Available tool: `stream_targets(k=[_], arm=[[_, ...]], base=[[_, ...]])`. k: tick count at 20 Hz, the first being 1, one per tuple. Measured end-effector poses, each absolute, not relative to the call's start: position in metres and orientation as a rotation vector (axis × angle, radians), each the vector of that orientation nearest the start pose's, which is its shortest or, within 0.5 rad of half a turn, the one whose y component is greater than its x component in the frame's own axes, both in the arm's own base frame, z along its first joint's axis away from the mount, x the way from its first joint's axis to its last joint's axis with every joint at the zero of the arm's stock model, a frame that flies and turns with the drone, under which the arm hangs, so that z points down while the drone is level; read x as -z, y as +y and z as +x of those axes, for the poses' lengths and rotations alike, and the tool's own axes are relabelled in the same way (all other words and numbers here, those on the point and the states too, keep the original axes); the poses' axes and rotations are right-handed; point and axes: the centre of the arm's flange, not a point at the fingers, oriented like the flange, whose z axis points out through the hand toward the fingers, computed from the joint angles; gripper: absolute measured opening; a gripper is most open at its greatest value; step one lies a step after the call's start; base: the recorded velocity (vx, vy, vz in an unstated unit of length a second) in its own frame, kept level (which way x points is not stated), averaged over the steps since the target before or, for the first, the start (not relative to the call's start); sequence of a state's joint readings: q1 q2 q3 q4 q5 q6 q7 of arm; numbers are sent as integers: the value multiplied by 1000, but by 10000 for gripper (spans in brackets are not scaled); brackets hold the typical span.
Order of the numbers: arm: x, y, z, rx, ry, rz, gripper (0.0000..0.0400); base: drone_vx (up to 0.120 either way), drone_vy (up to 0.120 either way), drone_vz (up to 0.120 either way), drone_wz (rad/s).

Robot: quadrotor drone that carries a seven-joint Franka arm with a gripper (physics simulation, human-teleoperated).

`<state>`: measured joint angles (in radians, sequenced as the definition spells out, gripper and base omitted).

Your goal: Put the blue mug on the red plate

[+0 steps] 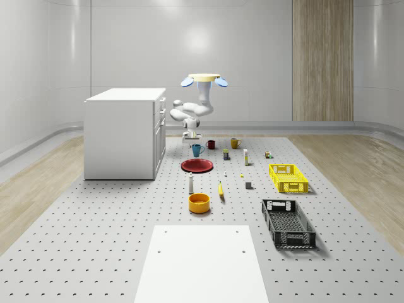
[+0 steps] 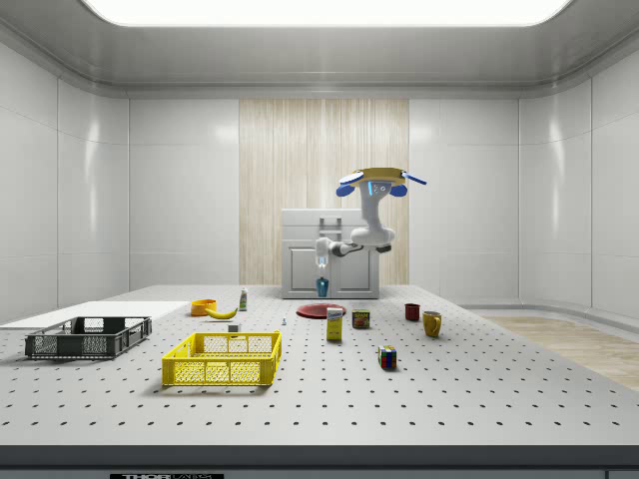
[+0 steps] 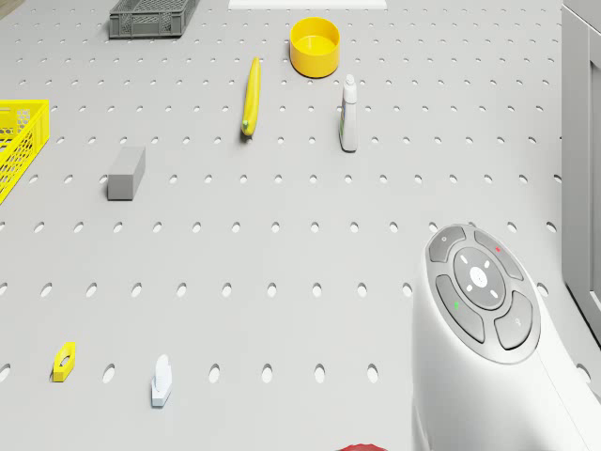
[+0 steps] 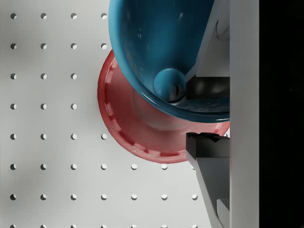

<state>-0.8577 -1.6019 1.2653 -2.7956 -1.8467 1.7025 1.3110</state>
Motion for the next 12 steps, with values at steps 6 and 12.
stream_targets(k=[6, 12], arm=[[-546, 129, 287, -786, -2, 2, 100], [-566, 130, 284, -786, -2, 2, 100]], base=[[0, 0, 0, 0], [0, 0, 0, 0]])
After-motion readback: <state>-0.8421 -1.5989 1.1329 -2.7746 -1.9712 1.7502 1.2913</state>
